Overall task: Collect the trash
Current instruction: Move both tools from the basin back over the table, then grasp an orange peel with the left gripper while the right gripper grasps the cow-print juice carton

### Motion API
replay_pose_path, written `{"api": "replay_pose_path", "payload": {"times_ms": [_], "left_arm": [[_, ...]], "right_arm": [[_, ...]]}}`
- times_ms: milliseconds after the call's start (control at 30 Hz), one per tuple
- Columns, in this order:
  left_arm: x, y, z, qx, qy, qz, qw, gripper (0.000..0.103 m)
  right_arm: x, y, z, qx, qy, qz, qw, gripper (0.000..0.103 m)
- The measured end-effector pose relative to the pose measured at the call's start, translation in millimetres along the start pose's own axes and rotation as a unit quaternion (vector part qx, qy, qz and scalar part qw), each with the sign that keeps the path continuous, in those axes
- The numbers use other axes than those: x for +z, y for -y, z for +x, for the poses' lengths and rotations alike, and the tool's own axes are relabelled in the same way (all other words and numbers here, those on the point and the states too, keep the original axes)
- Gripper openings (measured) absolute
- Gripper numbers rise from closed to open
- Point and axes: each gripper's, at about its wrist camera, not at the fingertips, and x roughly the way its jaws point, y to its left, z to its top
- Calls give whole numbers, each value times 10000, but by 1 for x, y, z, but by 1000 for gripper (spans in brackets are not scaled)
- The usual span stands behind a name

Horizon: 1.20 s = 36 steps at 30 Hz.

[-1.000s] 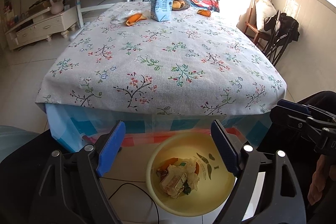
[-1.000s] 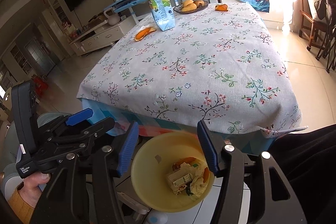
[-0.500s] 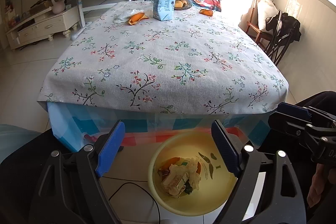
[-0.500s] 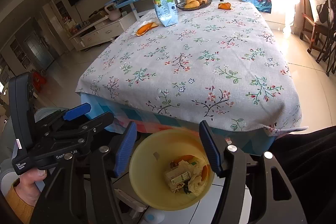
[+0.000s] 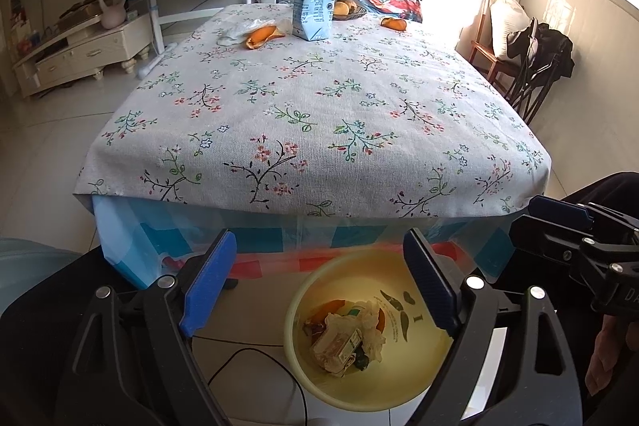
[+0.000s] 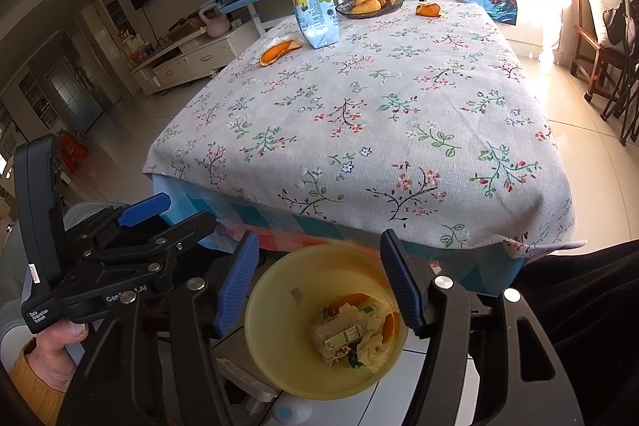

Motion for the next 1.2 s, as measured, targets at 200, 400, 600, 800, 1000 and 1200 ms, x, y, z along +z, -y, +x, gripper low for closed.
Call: {"api": "replay_pose_path", "payload": {"times_ms": [200, 400, 600, 800, 1000, 1200], "left_arm": [[1, -1, -2, -24, 52, -37, 10000, 83], [9, -8, -11, -29, 269, -174, 9995, 83], [36, -28, -22, -60, 539, -399, 9977, 83], [80, -46, -6, 153, 574, -360, 9976, 83], [125, -64, 33, 176, 481, -490, 9975, 83], [158, -78, 75, 172, 286, -618, 9975, 83]], "right_arm": [[1, 0, 1, 31, 16, 46, 10000, 64], [13, -1, 3, 168, 51, 78, 9998, 65], [52, -10, 13, 210, 118, -290, 9993, 71], [111, -19, 41, 240, 367, -564, 9974, 72], [164, -28, 82, 268, 662, -672, 9952, 76], [200, -30, 124, 186, 710, -704, 9948, 76]]}}
